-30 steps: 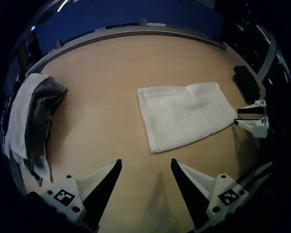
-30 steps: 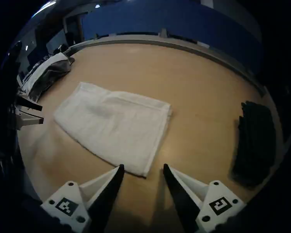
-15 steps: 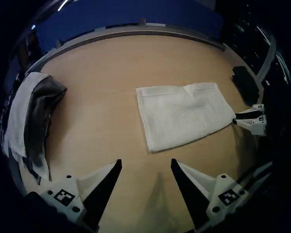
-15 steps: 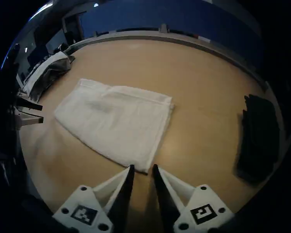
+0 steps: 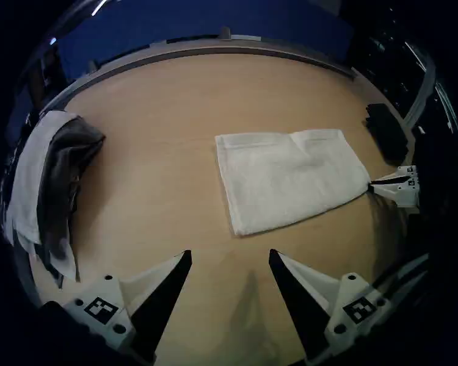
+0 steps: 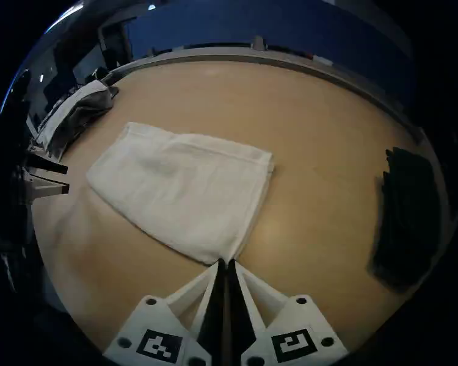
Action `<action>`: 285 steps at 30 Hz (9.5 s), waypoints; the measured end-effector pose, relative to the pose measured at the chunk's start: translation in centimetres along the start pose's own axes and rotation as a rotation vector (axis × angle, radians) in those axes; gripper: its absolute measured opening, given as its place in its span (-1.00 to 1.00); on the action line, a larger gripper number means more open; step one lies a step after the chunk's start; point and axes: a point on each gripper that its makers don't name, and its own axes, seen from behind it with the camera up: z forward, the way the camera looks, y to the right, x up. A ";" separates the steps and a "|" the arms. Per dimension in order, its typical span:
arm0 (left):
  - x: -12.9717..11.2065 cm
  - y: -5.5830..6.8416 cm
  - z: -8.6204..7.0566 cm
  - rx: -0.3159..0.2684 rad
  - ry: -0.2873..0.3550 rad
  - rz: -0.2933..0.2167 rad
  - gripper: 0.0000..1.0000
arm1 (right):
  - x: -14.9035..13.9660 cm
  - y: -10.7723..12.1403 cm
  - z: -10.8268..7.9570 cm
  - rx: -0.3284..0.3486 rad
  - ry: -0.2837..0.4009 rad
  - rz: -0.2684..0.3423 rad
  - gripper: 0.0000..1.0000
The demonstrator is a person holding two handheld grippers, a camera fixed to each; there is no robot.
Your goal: Fold towel
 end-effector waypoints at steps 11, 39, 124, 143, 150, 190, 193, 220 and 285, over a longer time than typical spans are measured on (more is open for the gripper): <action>0.0 0.0 -0.1 -0.007 -0.001 -0.004 0.88 | 0.9 -0.4 -0.7 0.019 0.016 -0.006 -0.96; 0.6 -0.4 -1.0 -0.006 0.021 -0.022 0.88 | 10.1 -4.1 -3.6 0.054 0.175 -0.119 -0.96; -1.5 -6.5 -2.2 0.023 0.067 -0.175 0.88 | 10.9 -25.3 6.9 0.366 0.060 -0.291 -0.41; -0.6 -5.2 -2.0 0.012 0.068 -0.159 0.88 | 10.7 -17.4 4.0 0.217 0.116 -0.243 0.67; -0.4 -4.4 -2.0 0.004 0.069 -0.154 0.88 | 8.9 -15.0 3.6 0.182 0.097 -0.209 0.66; -0.8 -3.7 -2.0 0.000 0.070 -0.154 0.88 | 4.9 -16.3 4.9 0.198 0.003 -0.163 -0.47; -0.9 -3.7 -2.0 0.000 0.070 -0.153 0.89 | 4.7 -16.3 4.9 0.198 -0.003 -0.159 -0.54; 0.0 -3.2 -2.6 -0.005 0.085 -0.138 0.88 | 8.5 -15.6 2.6 0.192 0.109 -0.173 -0.97; 3.8 0.8 -4.2 -0.008 0.133 -0.096 0.88 | 20.6 6.0 -16.7 -0.061 0.498 -0.068 -0.97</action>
